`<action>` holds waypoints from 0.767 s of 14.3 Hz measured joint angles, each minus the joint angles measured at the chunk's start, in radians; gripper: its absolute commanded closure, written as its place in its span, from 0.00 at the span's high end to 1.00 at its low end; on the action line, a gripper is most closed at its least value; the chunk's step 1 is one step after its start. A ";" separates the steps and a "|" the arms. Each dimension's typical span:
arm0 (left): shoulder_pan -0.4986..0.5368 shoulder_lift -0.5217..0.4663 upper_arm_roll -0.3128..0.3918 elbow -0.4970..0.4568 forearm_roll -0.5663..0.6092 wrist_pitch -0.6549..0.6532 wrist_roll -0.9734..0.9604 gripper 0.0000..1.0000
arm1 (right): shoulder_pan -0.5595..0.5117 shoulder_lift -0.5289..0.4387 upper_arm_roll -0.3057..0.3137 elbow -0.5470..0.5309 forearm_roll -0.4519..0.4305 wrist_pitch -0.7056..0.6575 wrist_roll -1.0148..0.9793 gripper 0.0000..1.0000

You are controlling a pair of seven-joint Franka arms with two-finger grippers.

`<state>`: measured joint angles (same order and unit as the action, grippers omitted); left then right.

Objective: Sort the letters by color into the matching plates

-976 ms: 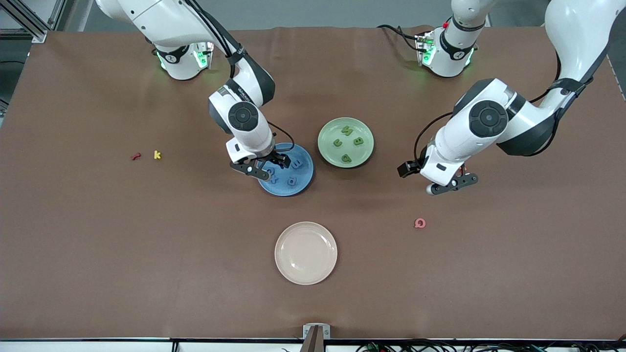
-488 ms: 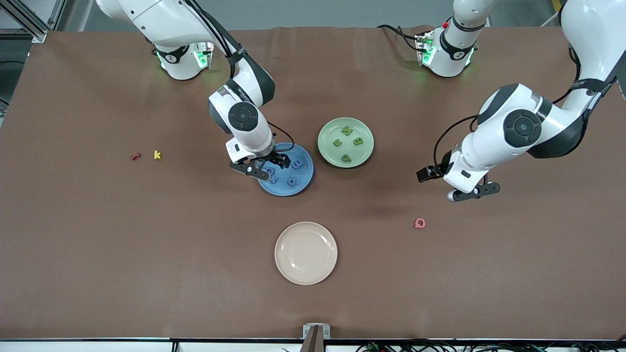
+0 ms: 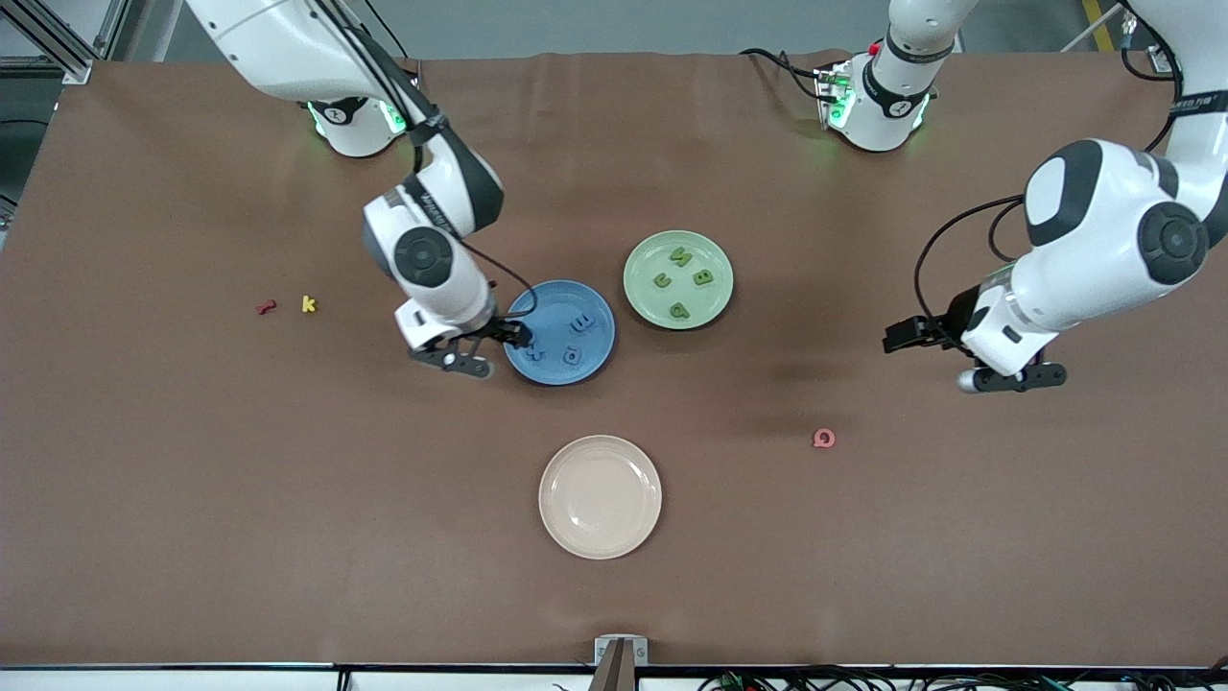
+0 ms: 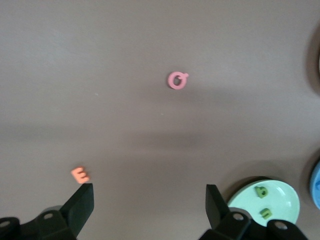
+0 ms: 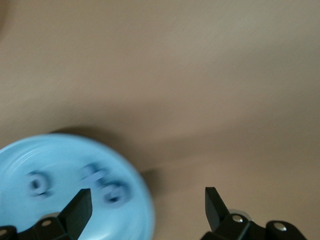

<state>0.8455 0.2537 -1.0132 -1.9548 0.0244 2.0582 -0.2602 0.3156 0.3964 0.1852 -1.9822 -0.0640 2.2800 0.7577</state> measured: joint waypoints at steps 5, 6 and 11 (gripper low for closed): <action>0.000 -0.169 0.168 -0.015 -0.140 -0.061 0.242 0.99 | -0.009 -0.161 -0.231 0.050 0.042 -0.286 -0.438 1.00; 0.000 -0.198 0.191 -0.008 -0.144 -0.078 0.249 0.99 | -0.011 -0.181 -0.276 0.088 0.052 -0.363 -0.517 1.00; 0.003 -0.280 0.293 0.180 -0.144 -0.304 0.300 0.99 | -0.061 -0.210 -0.356 0.307 0.061 -0.674 -0.666 1.00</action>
<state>0.8484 -0.0259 -0.7202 -1.7749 -0.1198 1.7538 0.0401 0.2542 0.1865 -0.1705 -1.6747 -0.0029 1.6057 0.0920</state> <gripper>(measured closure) 0.009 0.000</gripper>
